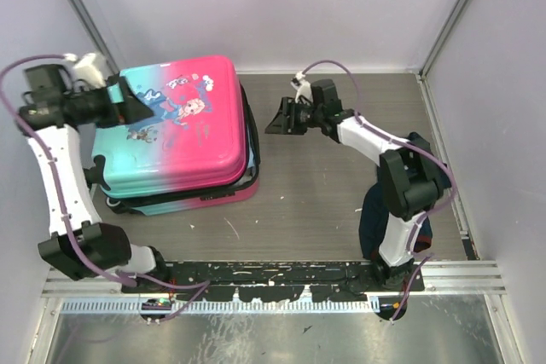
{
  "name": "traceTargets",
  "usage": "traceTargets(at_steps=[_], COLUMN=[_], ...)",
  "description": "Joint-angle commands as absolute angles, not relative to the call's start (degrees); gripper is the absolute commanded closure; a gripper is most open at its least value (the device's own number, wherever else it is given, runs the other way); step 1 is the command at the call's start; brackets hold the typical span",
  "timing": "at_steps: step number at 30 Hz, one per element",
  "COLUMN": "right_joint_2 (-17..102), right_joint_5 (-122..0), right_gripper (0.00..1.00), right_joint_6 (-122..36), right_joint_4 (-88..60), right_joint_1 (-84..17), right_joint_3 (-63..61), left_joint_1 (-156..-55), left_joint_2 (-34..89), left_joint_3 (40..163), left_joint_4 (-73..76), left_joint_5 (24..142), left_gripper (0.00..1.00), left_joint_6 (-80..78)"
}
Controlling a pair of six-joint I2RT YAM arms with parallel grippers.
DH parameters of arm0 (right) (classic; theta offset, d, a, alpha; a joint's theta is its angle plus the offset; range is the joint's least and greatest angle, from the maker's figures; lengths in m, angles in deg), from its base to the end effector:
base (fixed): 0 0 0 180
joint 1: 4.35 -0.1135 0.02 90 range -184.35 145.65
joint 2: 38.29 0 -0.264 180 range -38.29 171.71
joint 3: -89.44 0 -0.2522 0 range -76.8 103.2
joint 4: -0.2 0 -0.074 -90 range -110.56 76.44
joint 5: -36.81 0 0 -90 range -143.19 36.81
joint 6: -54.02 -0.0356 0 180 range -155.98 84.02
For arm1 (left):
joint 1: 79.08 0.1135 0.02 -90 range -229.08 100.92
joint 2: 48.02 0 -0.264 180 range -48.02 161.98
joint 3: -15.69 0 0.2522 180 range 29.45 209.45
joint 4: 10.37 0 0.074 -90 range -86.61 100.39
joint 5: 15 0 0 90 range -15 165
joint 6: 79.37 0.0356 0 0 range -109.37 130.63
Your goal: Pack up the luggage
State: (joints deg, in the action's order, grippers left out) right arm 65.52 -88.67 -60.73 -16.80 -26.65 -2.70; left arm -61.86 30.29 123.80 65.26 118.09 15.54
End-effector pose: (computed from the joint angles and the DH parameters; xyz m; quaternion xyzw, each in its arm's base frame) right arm 0.3733 0.1754 0.2445 -0.1276 0.8397 0.4270 0.3102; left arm 0.2508 0.0523 0.4256 0.0449 0.8717 -0.2668 0.4085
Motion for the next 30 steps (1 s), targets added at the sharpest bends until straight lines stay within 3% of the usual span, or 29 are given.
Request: traceTargets(at_steps=[1,7,10,16,21,23,28,30], right_joint_2=[71.0,75.2,76.6,79.4,80.0,80.1,80.1,79.8], right_joint_5=[-90.7,-90.3,-88.2,-84.0,-82.0,-80.8,-75.6,-74.5], right_gripper=[0.43,0.45,0.45,0.53,0.55,0.64,0.98,0.99], right_joint_6=[-65.5,-67.6,-68.2,-66.4,-64.4,-64.0,-63.5,-64.2], right_joint_4=[-11.3,-9.3,-9.4,-14.7,-17.4,-18.2,-20.7,-21.0], right_joint_1=[-29.1,-32.1,-33.1,-34.7,-36.1,-36.2,-35.0,-33.5], right_joint_3=[2.6,6.3,7.2,11.5,13.3,13.6,14.4,13.9], left_joint_1=[-48.1,-38.6,-38.2,-38.2,-38.3,-38.7,-43.5,-46.3], left_joint_2=[35.8,43.6,44.8,45.0,45.0,45.5,44.4,43.7], left_joint_3=[132.3,137.4,135.3,128.2,124.4,123.5,120.3,119.5], left_joint_4=[73.6,76.2,74.3,70.0,68.4,69.1,69.0,68.1], left_joint_5=[112.5,104.6,103.3,98.4,101.1,103.3,104.8,105.5], left_gripper=[0.02,0.02,0.02,0.02,0.01,0.0,0.06,0.08], left_joint_6=[16.8,18.9,20.1,19.8,20.0,20.2,20.9,20.1])
